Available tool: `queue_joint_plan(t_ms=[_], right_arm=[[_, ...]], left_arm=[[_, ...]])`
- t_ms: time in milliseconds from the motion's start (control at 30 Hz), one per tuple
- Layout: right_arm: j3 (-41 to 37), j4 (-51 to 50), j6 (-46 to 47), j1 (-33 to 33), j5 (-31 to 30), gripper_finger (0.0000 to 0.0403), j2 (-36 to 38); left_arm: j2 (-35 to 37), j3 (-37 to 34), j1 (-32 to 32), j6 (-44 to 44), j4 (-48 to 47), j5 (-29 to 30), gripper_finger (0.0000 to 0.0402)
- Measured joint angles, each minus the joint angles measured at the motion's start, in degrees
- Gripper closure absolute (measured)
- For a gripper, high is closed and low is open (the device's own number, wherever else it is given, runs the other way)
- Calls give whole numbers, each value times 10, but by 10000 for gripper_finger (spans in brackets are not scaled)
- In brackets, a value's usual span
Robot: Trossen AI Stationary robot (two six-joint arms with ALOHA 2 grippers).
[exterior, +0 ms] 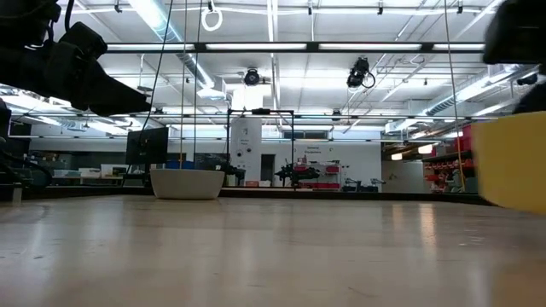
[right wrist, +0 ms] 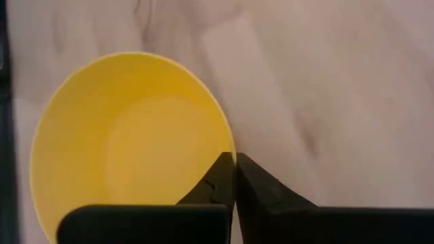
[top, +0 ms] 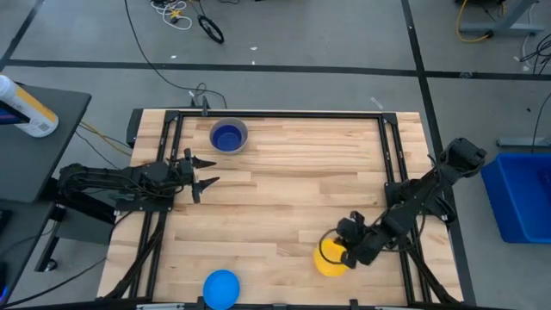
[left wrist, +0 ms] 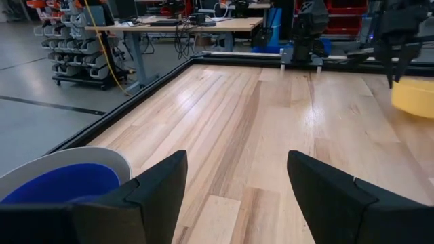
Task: Nest bowls inside each other
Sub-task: Stack the yellow bowl into the blue bowl
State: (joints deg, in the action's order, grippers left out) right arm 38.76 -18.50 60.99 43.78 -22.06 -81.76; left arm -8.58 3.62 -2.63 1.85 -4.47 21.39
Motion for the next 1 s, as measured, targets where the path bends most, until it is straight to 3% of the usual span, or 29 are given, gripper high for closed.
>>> queue_joint_plan(t_ms=[167,400,533,700,833,1000], right_arm=[[0,50,-109,-79,-31,399,0],[0,255,-330,-239,-43,401,-26],[0,403,-441,-348,20,401,-73],[13,563,-493,-479,127,402,-143],[75,586,-506,-552,190,402,-204],[195,576,-530,-585,245,402,-277]], left_arm=[[0,0,0,-1,-1,0,141],[0,0,0,-1,-1,0,141],[0,0,0,-4,-2,1,141],[0,1,0,-6,-10,6,141],[0,2,0,-6,-15,17,141],[0,2,0,-6,-17,19,141]])
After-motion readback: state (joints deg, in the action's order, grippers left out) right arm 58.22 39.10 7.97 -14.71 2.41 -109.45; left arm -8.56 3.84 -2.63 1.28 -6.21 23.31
